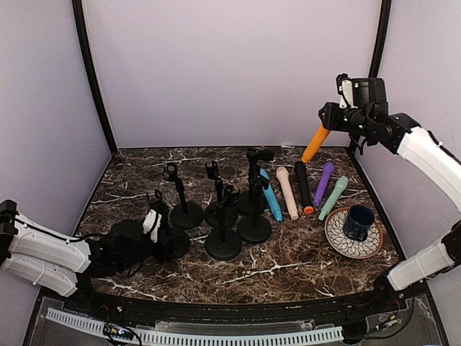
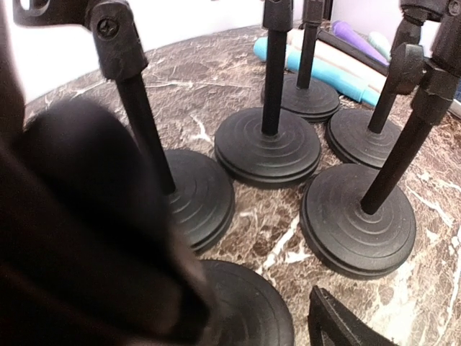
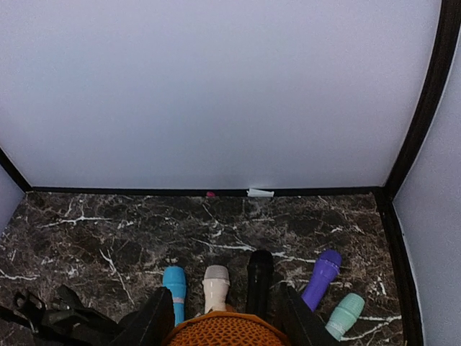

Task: Remove the microphone from the stand
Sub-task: Place the microphone stand at the center of the board.

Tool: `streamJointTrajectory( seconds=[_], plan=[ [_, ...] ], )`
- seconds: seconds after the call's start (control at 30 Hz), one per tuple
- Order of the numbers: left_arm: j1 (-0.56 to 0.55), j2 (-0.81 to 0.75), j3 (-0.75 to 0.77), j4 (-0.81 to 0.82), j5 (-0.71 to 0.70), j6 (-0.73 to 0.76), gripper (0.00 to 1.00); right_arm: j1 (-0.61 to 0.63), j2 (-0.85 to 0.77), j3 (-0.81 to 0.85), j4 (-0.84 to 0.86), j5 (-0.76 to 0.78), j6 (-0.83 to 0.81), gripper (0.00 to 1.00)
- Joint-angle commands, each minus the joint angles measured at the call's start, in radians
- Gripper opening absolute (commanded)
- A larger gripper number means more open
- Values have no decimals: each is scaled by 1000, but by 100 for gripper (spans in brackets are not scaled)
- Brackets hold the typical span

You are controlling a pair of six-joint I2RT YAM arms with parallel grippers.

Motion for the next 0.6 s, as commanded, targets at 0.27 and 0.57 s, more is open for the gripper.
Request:
streamJointTrajectory(
  seconds=[0.27,0.57],
  plan=[
    [13,-281,122,-549,95,-168,82,11,39,34,-318,5,-27,17],
    [63,-305,274,-799,303,-182,85,41,78,63,-353,-42,-52,17]
  ],
)
